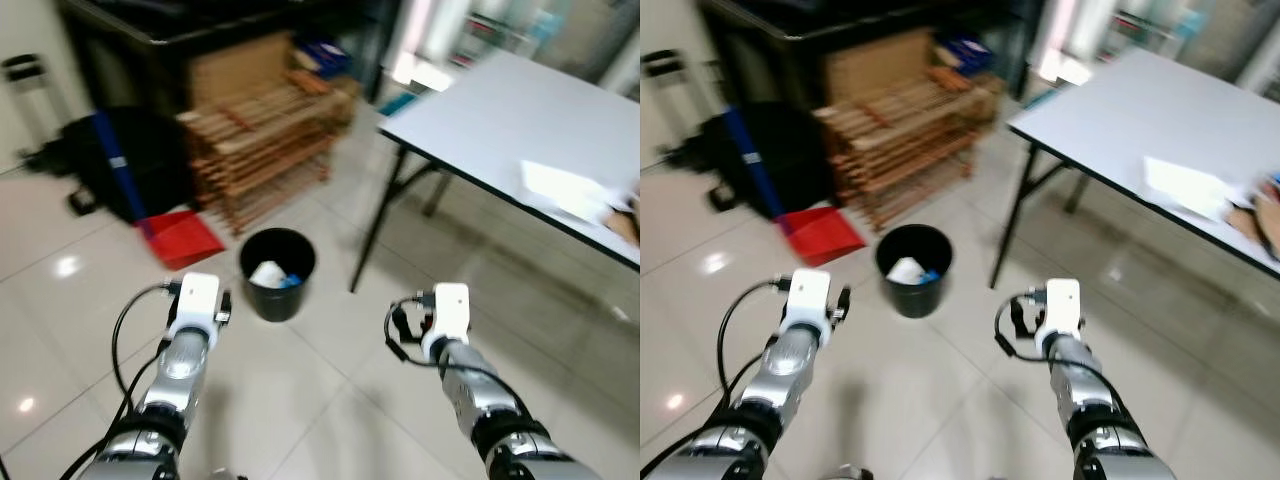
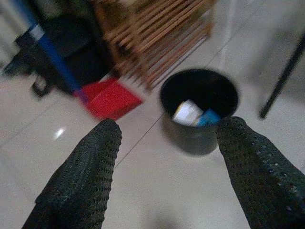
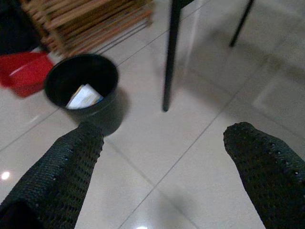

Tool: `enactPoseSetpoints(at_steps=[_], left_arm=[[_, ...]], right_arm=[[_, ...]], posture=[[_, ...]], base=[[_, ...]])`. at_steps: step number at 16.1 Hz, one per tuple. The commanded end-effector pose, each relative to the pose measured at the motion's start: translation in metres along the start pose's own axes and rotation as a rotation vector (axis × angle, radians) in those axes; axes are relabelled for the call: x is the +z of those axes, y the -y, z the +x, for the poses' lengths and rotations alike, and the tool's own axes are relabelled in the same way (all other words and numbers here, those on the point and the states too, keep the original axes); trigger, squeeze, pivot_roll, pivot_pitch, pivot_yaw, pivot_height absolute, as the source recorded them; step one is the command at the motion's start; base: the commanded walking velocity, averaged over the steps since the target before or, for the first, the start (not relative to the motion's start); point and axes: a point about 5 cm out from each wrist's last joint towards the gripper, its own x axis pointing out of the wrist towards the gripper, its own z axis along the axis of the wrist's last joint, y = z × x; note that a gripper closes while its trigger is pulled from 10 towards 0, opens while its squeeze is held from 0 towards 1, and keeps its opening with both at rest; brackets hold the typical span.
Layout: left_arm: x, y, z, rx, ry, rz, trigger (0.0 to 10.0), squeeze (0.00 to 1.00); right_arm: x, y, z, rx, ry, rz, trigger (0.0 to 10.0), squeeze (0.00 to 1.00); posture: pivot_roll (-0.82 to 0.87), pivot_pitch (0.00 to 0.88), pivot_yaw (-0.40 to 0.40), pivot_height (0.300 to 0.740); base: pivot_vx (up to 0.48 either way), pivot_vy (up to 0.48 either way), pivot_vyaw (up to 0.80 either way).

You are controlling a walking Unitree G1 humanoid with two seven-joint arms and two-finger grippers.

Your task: Picking trash to rubbish bin

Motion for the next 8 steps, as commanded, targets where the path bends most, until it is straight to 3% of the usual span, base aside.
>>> enactPoseSetpoints(at_steps=[1,3,4,6,8], left_arm=[[0.010,0.006,0.003,-0.013,0.033,0.015,10.0,0.00],[0.023,0.007,0.004,-0.016,0.092,0.045,10.0,0.00],[0.055,0.006,0.004,-0.008,0.260,0.052,10.0,0.00],[0.075,0.006,0.003,-0.005,0.345,0.037,10.0,0.00],[0.112,0.009,0.003,0.000,0.466,0.025,10.0,0.00]], right_arm=[[0.016,-0.001,0.003,-0.011,0.075,0.012,10.0,0.00],[0.034,-0.002,0.005,-0.026,0.165,0.010,10.0,0.00],[0.074,-0.005,0.002,-0.036,0.357,0.027,10.0,0.00],[0.095,-0.007,-0.001,-0.041,0.446,0.004,10.0,0.00],[0.119,-0.013,-0.005,-0.056,0.528,-0.026,10.0,0.00]], posture=[[-0.06,0.070,-0.107,0.740],[-0.06,0.075,-0.106,0.740],[-0.07,0.076,-0.104,0.740],[-0.07,0.077,-0.103,0.740],[-0.07,0.075,-0.104,0.740]], base=[[0.000,0.000,-0.80],[0.000,0.000,-0.80],[0.000,0.000,-0.80],[0.000,0.000,-0.80],[0.000,0.000,-0.80]])
